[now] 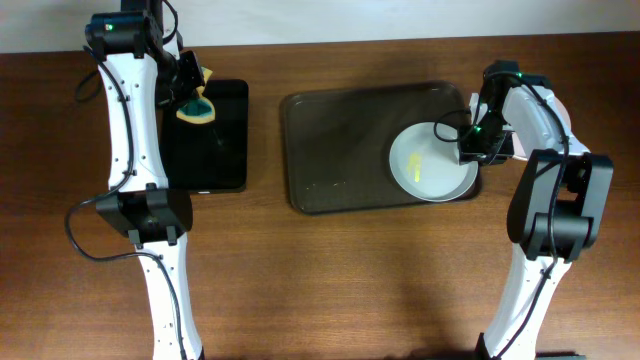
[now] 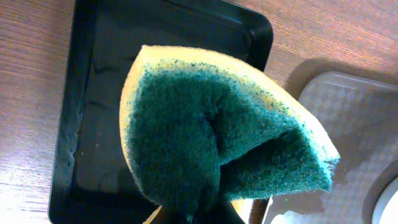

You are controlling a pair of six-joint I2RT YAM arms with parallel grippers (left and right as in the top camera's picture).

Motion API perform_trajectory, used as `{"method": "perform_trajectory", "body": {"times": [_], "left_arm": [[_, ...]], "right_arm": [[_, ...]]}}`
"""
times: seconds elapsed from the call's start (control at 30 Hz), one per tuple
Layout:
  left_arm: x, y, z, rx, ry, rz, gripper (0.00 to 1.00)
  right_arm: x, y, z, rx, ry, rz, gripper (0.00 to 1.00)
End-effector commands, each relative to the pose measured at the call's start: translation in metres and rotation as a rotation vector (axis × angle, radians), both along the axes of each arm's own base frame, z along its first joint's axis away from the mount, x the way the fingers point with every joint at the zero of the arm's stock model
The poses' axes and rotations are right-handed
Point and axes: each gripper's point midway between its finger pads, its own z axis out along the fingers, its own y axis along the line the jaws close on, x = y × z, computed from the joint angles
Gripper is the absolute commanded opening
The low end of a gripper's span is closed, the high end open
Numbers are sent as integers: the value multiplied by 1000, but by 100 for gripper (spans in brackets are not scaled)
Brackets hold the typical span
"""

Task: Clean dirty plates on tray and stack at the side
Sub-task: 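Move the right gripper to the grey-green plate rim and grip it, then scrub the grey-green plate with the sponge in the left gripper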

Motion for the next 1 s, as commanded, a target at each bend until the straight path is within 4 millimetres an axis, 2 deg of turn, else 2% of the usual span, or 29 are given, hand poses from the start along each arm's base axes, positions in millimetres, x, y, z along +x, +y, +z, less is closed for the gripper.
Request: {"method": "perform_trajectory", "body": {"times": [0.0, 0.13, 0.2, 0.33, 0.6, 0.8, 0.87, 0.97], "left_arm": [[0, -3, -3, -10, 5, -21, 0], [0, -3, -3, -10, 5, -21, 0], [0, -3, -3, -10, 5, -21, 0], [0, -3, -3, -10, 5, -20, 0], [0, -3, -3, -10, 6, -21, 0], [0, -3, -3, -10, 5, -21, 0], [0, -3, -3, -10, 6, -21, 0], [0, -3, -3, -10, 5, -21, 0]], "right_arm": [[1, 5, 2, 2, 8, 10, 41], [6, 4, 21, 2, 1, 10, 42], [5, 5, 25, 7, 8, 10, 41], [3, 9, 24, 30, 16, 10, 33], [-3, 8, 8, 20, 30, 10, 34], [-3, 9, 6, 25, 28, 9, 34], [-4, 12, 6, 47, 29, 8, 23], [-3, 21, 7, 93, 24, 8, 20]]}}
